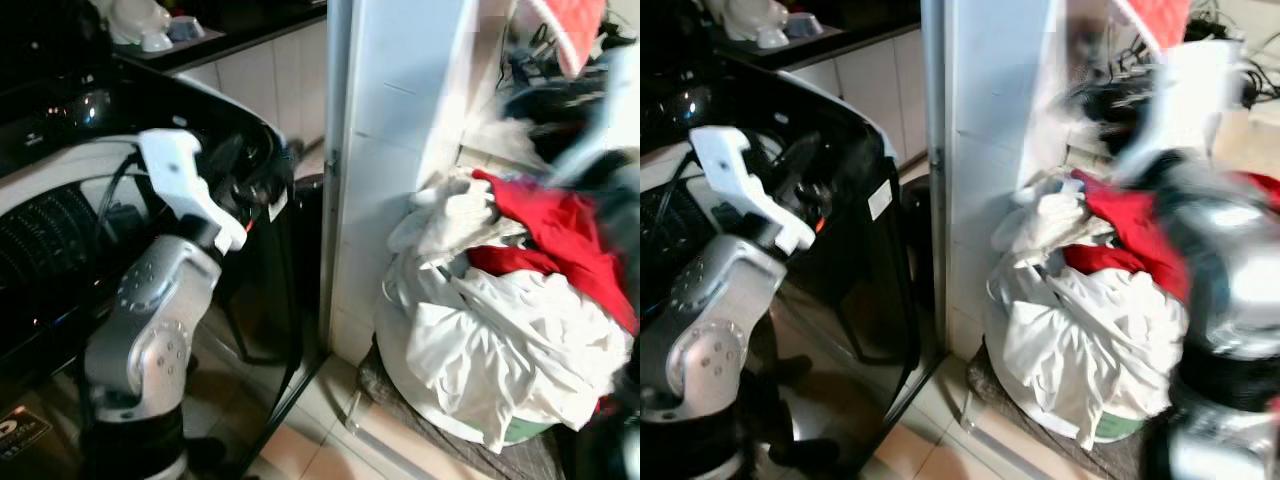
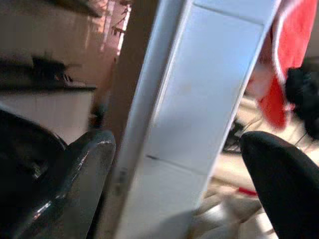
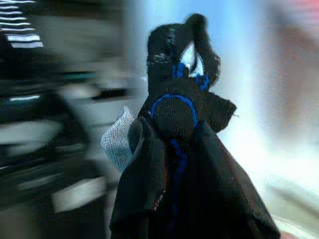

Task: Clothes washing

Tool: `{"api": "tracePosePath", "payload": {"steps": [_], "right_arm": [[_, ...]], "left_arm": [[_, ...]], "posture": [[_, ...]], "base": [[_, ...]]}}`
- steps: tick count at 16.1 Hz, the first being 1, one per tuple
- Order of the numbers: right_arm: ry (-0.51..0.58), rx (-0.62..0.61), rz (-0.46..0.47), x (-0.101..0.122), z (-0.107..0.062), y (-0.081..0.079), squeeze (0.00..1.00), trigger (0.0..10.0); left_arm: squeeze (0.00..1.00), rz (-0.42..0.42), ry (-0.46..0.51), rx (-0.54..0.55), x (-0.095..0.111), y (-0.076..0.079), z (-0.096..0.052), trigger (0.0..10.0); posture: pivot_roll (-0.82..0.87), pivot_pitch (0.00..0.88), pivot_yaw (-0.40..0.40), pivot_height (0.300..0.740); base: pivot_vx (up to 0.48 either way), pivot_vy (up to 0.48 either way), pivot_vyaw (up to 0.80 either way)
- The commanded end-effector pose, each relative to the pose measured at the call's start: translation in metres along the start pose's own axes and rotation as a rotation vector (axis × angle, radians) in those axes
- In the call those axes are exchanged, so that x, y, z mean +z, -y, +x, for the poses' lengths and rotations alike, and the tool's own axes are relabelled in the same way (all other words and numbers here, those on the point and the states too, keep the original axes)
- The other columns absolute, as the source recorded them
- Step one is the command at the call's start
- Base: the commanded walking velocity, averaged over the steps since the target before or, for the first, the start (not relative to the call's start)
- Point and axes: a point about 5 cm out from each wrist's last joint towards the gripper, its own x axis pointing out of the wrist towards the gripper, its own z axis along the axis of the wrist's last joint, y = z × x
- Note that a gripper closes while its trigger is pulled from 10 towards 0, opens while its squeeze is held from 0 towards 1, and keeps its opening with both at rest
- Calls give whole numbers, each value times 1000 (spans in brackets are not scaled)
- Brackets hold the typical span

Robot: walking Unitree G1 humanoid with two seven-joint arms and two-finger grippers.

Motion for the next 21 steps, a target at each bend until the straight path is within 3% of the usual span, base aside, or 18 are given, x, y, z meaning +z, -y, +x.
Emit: {"api": "tracePosePath", "payload": {"steps": [1, 3, 5, 6, 11, 12, 14, 15, 16, 17, 21], "right_arm": [[58, 144, 62, -3, 2, -21, 0, 0], [86, 286, 145, -12, 4, -46, 0, 0], [85, 393, 129, -20, 3, -59, 0, 0], [54, 493, 76, -27, -1, -71, 0, 0], [42, 557, 80, -32, -4, -79, 0, 0], [38, 587, 71, -34, -6, -81, 0, 0], [34, 611, 68, -34, -8, -83, 0, 0], [29, 622, 63, -35, -9, -84, 0, 0], [26, 621, 56, -36, -9, -85, 0, 0], [31, 607, 54, -35, -9, -84, 0, 0], [44, 585, 53, -34, -8, -82, 0, 0]], "left_arm": [[1000, -98, -9, -21, -1, 3, 3, 10000], [1000, -214, 4, -40, -4, 7, 4, 10000], [1000, -280, 34, -50, 1, 9, 5, 10000], [1000, -299, 44, -84, 5, 13, 4, 10000], [1000, -331, 46, -116, 5, 20, 1, 10000], [533, -341, 42, -134, 5, 22, 0, 10000], [94, -335, 37, -142, 4, 23, 0, 10000], [0, -332, 35, -143, 4, 23, 0, 10000], [0, -343, 29, -164, 3, 24, 0, 6980], [0, -348, 20, -170, 2, 25, -1, 0], [0, -352, 14, -170, 2, 23, -2, 0]], "posture": [[-19, 0, -11, 740], [-13, 0, -20, 740], [-5, 0, -29, 740], [-1, 0, -38, 740], [1, 0, -45, 740], [0, 0, -45, 740], [0, 0, -45, 740], [-2, 0, -44, 740], [-2, 0, -44, 740], [-2, 0, -40, 740], [-2, 0, -35, 740]], "base": [[0, 0, 0], [0, 0, 0], [0, 0, 0], [0, 0, 0], [0, 0, 0], [0, 0, 0], [0, 0, 0], [0, 0, 0], [0, 0, 0], [0, 0, 0], [0, 0, 0]]}}
